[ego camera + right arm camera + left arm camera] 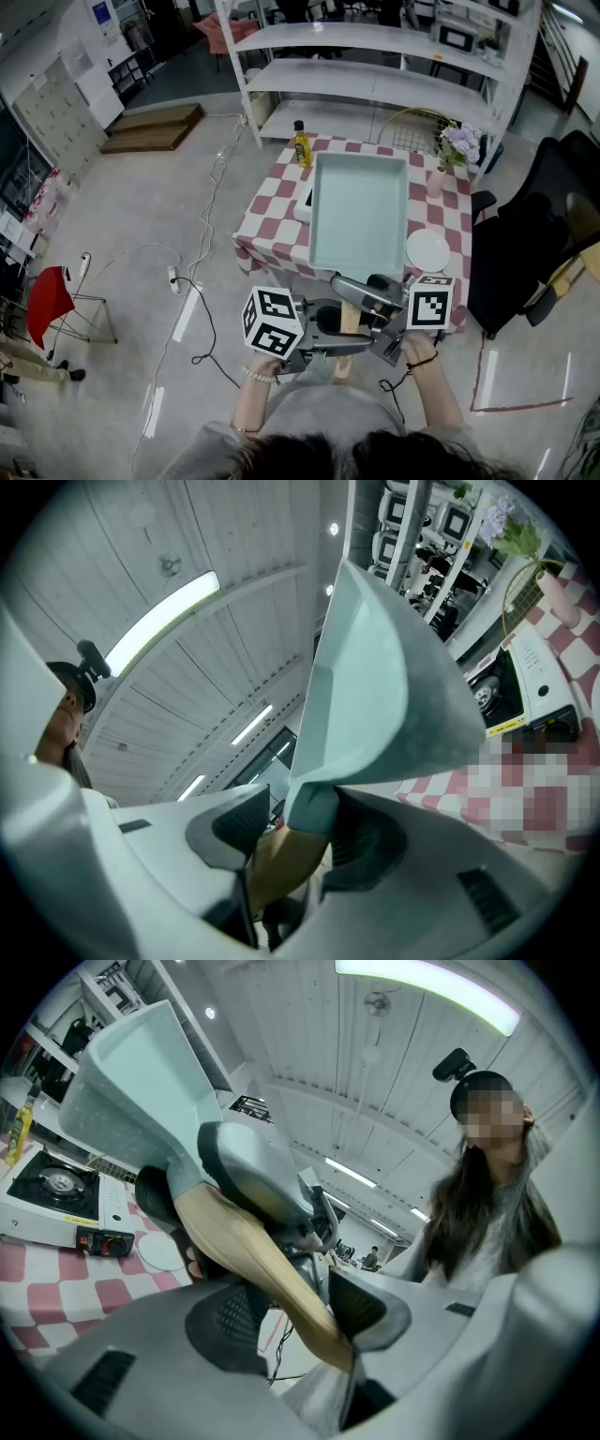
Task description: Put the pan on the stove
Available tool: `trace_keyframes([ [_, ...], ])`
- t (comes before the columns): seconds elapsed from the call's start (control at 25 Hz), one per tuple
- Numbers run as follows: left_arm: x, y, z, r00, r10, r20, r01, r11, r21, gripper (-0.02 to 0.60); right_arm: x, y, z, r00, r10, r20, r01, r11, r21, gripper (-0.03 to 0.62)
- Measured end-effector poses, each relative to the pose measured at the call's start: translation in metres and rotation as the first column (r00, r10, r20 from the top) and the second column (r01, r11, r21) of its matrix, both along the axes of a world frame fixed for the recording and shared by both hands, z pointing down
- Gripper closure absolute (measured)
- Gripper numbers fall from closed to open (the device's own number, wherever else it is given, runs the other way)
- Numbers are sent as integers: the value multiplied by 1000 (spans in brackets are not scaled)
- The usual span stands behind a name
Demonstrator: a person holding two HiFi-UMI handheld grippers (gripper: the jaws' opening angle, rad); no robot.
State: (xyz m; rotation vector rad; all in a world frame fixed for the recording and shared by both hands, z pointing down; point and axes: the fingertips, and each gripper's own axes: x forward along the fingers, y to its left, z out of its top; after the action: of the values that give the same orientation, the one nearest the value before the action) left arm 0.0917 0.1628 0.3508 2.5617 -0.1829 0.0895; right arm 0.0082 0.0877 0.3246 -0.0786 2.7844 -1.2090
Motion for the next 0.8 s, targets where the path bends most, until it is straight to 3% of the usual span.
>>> trace_keyframes([
  [0.8, -42, -61, 1, 995, 100, -5, -100, 995, -2, 364, -34, -70, 3, 994, 108, -9, -108, 994, -10, 401],
])
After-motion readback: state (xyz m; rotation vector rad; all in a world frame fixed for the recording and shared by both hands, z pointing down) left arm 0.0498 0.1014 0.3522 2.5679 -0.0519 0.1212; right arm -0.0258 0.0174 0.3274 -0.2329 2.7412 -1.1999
